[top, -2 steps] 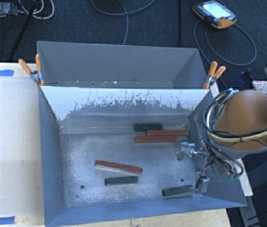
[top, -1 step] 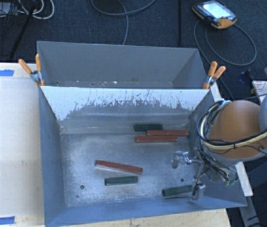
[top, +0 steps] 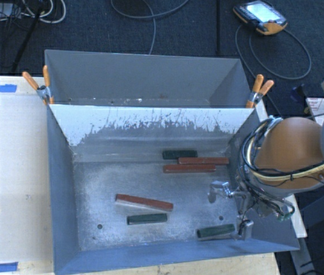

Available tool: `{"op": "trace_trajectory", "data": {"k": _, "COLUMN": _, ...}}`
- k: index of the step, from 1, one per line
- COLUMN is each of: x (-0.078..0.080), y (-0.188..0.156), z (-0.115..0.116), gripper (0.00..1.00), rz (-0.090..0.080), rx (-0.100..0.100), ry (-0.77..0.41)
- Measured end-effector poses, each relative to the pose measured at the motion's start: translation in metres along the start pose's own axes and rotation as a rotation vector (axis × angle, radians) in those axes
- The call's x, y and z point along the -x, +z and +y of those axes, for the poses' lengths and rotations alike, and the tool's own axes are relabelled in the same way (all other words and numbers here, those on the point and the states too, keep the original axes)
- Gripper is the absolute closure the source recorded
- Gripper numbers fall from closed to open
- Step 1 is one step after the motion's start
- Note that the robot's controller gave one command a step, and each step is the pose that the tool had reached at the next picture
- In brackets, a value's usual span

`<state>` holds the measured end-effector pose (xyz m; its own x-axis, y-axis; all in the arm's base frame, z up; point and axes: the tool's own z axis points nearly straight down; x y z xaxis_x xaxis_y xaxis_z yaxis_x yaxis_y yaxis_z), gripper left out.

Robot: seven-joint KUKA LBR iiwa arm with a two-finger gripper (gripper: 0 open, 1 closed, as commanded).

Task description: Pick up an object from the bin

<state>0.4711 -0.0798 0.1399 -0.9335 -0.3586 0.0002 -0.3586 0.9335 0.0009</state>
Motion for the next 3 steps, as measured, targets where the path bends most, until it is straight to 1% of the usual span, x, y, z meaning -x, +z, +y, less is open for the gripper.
{"op": "trace_trajectory", "data": {"k": 1, "x": 0.008, "y": 0.059, "z": 0.001, "gripper": 0.0, "rz": -0.009, "rx": -0.005, "ry": -0.059}}
{"op": "trace_trajectory", "data": {"k": 2, "x": 0.014, "y": 0.083, "z": -0.001, "gripper": 1.0, "rz": -0.035, "rx": -0.018, "ry": -0.099}}
{"op": "trace_trajectory", "data": {"k": 3, "x": 0.013, "y": 0.082, "z": -0.001, "gripper": 1.0, "rz": -0.032, "rx": -0.017, "ry": -0.104}}
